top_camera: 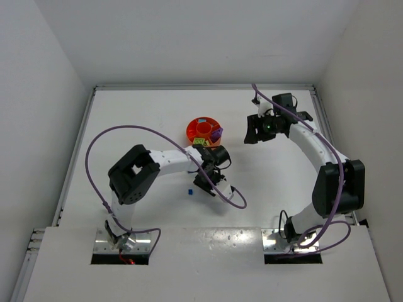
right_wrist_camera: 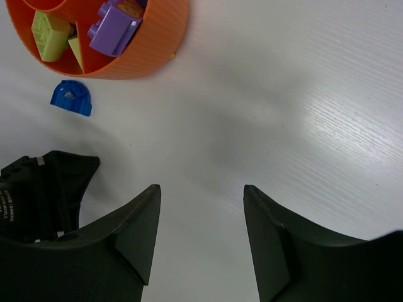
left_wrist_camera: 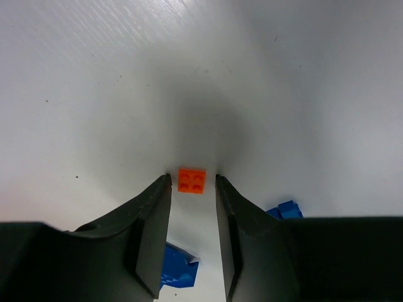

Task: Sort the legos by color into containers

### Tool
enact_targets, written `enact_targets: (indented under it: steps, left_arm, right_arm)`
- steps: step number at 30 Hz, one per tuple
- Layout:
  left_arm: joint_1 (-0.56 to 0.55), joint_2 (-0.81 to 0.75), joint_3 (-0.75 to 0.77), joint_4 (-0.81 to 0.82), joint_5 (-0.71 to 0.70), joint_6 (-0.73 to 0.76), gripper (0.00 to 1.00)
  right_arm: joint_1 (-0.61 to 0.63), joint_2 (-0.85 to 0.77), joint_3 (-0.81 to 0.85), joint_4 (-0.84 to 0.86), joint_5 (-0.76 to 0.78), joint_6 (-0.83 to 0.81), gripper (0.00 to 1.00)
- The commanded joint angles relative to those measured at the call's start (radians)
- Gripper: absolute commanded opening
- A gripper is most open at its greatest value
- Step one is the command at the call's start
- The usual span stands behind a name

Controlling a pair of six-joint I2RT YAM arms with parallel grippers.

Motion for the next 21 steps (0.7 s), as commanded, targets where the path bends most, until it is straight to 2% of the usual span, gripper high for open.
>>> enact_targets:
  steps: [1, 5, 9, 14, 17, 21]
  left_arm:
    - [-0.010, 0.021, 0.016, -0.001, 0.015, 0.035, 0.39]
    - [-0.010, 0.021, 0.007, 0.008, 0.015, 0.035, 0.35]
    - [-0.010, 0.021, -0.024, 0.008, 0.015, 0.035, 0.35]
    - [-0.010, 0.030, -0.045, 0.008, 0.015, 0.035, 0.26]
    - [-0.010, 0.030, -0.045, 0.017, 0.015, 0.008, 0.17]
    - [-0.010, 0.012, -0.058, 0.017, 0.015, -0.014, 0.15]
  right_arm:
    - [-0.006, -0.008, 0.043, 0.014, -0.002, -0.010, 0.56]
    - [-0.006, -0.008, 0.043, 0.014, -0.002, -0.010, 0.56]
    - [-0.006, 0.002, 0.043, 0.014, -0.002, -0.010, 0.56]
    - [-0.006, 0.002, 0.043, 0.014, -0.002, -0.010, 0.56]
    - [-0.006, 0.002, 0.043, 0.014, -0.002, -0.010, 0.56]
    - [-0.006, 0.002, 0.043, 0.014, -0.002, -0.010, 0.56]
